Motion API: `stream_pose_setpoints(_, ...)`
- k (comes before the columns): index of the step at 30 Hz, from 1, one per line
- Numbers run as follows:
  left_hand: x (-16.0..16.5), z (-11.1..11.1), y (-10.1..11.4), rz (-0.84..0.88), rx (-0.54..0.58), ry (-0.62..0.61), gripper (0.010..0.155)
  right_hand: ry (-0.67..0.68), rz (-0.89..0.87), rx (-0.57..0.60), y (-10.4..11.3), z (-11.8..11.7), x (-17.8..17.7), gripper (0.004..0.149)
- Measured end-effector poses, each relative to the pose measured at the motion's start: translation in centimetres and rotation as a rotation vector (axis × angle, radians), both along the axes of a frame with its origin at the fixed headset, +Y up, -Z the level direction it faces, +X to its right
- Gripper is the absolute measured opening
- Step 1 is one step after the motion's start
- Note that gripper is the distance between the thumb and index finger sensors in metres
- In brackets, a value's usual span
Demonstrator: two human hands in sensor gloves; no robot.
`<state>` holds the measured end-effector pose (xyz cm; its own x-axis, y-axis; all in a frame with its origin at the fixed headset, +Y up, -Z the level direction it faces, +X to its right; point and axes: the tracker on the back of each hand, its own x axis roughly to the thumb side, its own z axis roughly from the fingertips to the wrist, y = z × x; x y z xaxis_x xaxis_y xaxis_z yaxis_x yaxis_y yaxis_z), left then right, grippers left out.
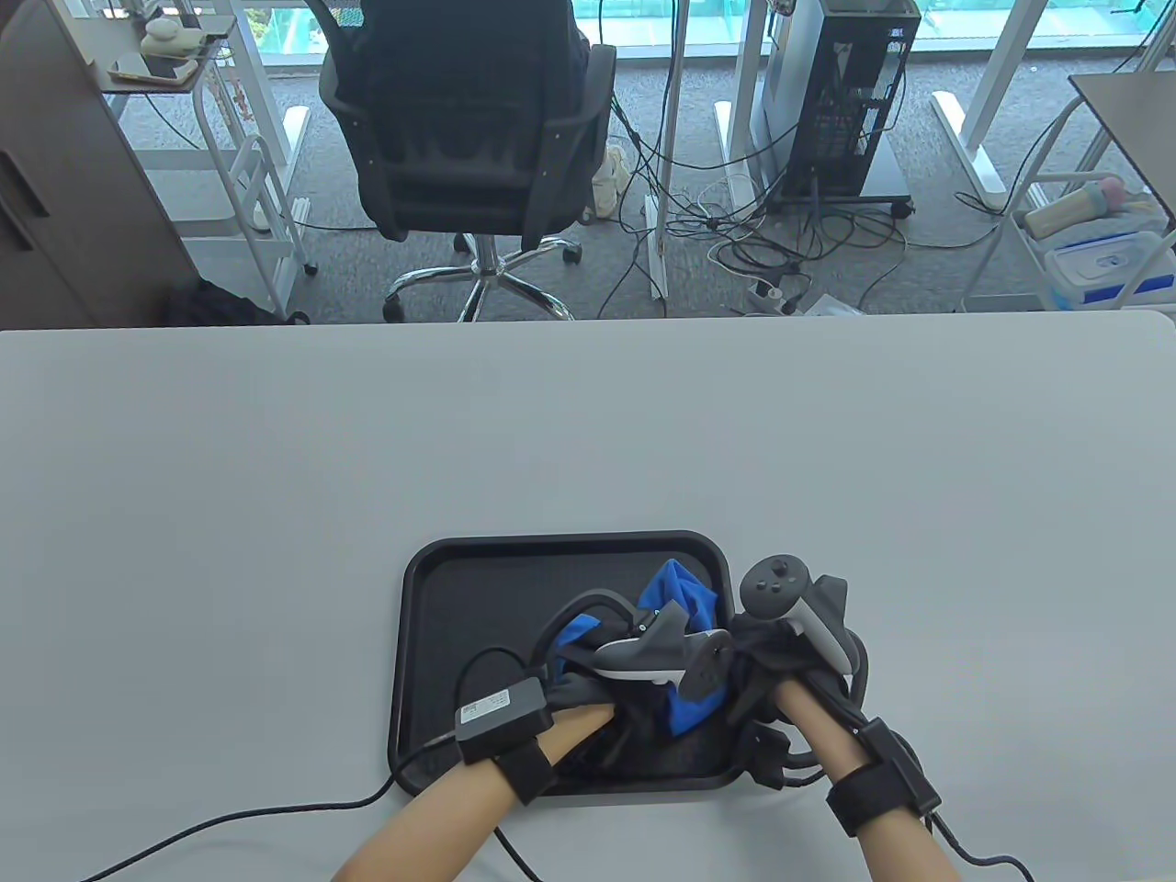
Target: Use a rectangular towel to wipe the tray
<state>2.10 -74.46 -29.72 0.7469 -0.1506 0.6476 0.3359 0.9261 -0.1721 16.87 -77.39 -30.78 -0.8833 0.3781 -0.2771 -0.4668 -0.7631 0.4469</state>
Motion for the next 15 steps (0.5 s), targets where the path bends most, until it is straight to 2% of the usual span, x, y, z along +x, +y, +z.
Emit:
stream_pose_setpoints(7, -3.1, -4.0, -0.2, -0.01, 0.037, 0.18, 0.054, -0.002, 0.052, 0.028, 0.1, 0.0, -0.3, 0.048)
stream_pose_setpoints(10, -5.0, -4.9, -0.2, 0.006, 0.025, 0.235, 0.054, -0.009, 0.064, 0.033, 0.1, 0.1, -0.4, 0.048)
stream_pose_setpoints(15, -8.3, -4.9, -0.2, -0.008, 0.026, 0.286, 0.054, -0.008, 0.083, 0.048, 0.1, 0.1, -0.5, 0.048)
